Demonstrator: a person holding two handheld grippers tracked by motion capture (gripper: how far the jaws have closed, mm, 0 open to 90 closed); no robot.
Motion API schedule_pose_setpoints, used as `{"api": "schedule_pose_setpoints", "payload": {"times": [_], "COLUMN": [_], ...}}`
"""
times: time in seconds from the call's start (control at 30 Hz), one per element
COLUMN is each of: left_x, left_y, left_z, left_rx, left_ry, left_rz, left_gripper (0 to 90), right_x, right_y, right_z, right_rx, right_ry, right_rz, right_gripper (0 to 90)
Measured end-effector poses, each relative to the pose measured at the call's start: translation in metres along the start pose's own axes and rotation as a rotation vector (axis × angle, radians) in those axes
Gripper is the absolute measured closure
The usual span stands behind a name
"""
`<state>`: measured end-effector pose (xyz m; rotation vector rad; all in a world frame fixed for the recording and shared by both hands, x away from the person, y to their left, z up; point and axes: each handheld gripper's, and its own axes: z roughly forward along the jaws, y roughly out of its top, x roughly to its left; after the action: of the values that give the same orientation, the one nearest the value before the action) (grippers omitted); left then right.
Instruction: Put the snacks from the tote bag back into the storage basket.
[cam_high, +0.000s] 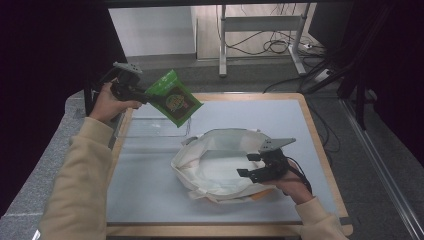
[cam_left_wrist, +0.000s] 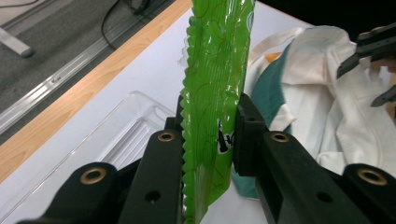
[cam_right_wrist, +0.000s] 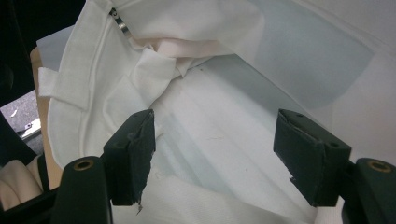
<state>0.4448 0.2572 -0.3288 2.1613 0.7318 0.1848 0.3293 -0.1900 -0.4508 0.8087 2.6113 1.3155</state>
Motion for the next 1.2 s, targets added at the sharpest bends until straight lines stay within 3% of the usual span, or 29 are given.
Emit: {"api": "schedule_pose_setpoints", "payload": {"times": [0.27,1.0,1.2], "left_x": [0.018,0.053,0.062], "left_y": [-0.003,-0.008,-0.015], "left_z": [0.004,0.028,0.028], "left_rx": [0.025,0.042,0.079], "left_ry": [0.020,0.010,0.041], "left_rz": [-0.012,-0.050,-0.052], "left_gripper": [76.1,76.1,76.1], "right_x": [-0.002,0.000,-0.002], "right_y": [-0.001,-0.001,-0.002], "right_z": [-0.001,-0.001,-0.004], "right_rx": [-0.001,0.004,0.000], "right_ry": [-0.003,0.000,-0.008], "right_rz": [0.001,-0.011,-0.007], "right_gripper": [29.8,28.9,28.9]}}
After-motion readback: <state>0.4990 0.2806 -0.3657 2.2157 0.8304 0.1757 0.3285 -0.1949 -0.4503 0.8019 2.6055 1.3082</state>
